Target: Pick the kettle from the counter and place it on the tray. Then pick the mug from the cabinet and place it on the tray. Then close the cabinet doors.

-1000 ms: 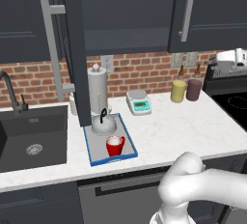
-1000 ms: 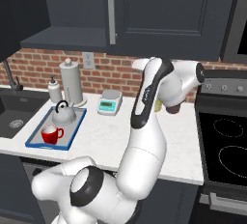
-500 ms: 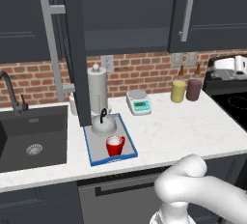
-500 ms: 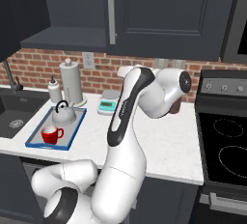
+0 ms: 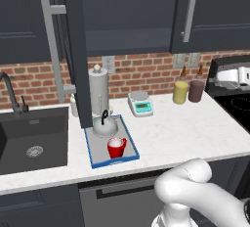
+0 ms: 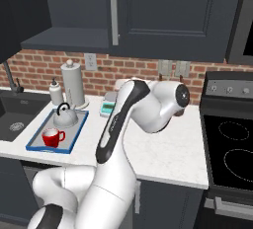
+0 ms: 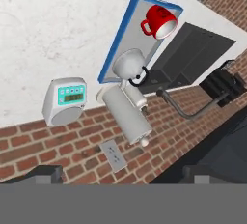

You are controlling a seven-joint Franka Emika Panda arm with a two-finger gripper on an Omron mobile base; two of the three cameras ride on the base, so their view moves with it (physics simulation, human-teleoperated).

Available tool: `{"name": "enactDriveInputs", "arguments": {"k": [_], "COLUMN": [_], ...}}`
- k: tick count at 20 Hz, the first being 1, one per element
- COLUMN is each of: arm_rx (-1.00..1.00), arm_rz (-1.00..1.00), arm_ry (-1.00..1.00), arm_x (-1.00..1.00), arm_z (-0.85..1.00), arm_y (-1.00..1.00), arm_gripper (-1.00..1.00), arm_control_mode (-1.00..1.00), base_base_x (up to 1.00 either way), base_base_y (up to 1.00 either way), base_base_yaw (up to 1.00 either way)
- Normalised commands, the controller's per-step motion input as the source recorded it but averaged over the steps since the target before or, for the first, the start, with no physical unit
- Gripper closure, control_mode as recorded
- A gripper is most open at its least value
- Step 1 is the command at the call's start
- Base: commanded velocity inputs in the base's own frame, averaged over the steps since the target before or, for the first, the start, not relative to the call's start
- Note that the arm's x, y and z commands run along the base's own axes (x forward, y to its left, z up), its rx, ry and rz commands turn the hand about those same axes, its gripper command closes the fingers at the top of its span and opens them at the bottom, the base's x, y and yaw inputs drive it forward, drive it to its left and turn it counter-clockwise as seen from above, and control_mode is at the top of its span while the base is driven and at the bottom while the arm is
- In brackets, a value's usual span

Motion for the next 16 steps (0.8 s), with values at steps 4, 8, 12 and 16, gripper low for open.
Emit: {"name": "enactDriveInputs", "arguments": {"k": [4, 8, 12, 16], "arm_rx": [-0.09, -0.16, -0.22, -0.27], "arm_rz": [0.00, 0.00, -0.03, -0.07], "arm_ry": [-0.15, -0.32, -0.39, -0.32], "arm_x": [-0.37, -0.66, -0.67, -0.42], "arm_z": [-0.09, -0.05, 0.00, 0.00], "arm_y": [0.05, 0.34, 0.72, 0.99], "arm_gripper": [-1.00, -1.00, -1.00, -1.00], "arm_control_mode": [-1.00, -1.00, -1.00, -1.00], "base_base_x": [0.00, 0.00, 0.00, 0.00], "base_base_y": [0.00, 0.00, 0.00, 0.00], "base_base_yaw": [0.00, 0.00, 0.00, 0.00]}}
